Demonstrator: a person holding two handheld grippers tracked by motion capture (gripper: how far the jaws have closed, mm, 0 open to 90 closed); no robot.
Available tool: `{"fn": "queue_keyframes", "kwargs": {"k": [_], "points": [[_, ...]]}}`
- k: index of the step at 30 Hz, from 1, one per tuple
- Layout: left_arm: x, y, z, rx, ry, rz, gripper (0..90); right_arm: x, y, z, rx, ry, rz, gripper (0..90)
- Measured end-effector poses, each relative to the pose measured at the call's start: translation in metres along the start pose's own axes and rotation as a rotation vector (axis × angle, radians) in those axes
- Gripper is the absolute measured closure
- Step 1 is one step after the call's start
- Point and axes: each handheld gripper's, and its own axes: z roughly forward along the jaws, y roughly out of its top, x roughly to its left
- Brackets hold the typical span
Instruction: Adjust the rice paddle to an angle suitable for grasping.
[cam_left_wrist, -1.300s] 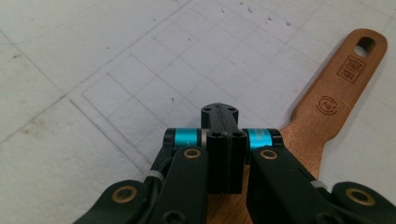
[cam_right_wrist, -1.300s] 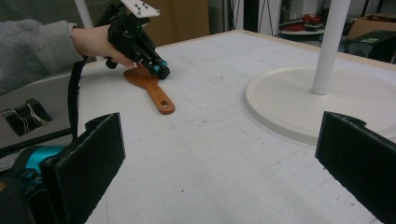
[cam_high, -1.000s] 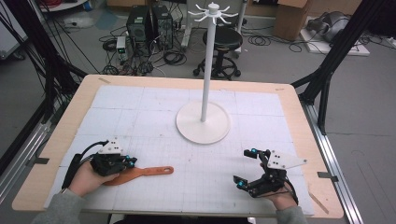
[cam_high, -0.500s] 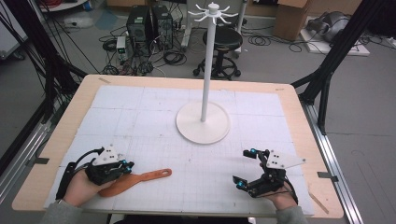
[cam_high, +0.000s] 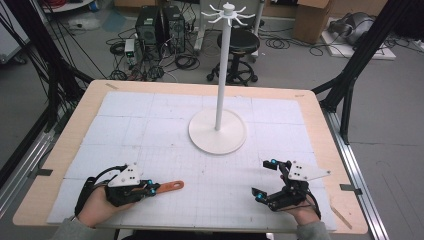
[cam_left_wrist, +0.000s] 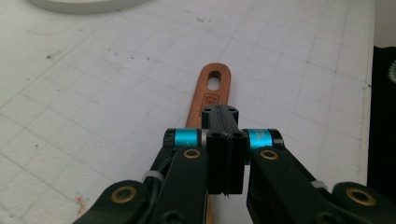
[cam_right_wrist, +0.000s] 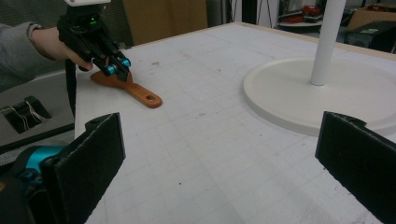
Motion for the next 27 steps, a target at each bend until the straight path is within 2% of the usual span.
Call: {"fn": "queue_keyframes", "kwargs": {"k": [7, 14, 19, 23, 27], "points": [[-0.001, -0.003, 0.007, 0.034, -0.049, 0.003, 89.6, -0.001, -0.001, -0.001, -0.003, -0.002, 0.005, 0.0], [-0.001, -0.007, 0.011, 0.067, -0.065, 0.009, 89.6, -0.001, -0.002, 0.001, 0.011, -0.001, 0.005, 0.0], [0.000, -0.007, 0.012, 0.086, -0.057, 0.015, 89.6, -0.001, -0.002, 0.001, 0.010, -0.003, 0.003, 0.0], [0.000, -0.007, 0.011, 0.090, -0.034, 0.009, 89.6, -0.001, -0.001, 0.000, 0.008, -0.003, 0.003, 0.0], [0.008, -0.011, 0.005, 0.096, 0.000, -0.002, 89.6, -0.001, -0.002, 0.001, 0.011, -0.002, -0.003, 0.0]]}}
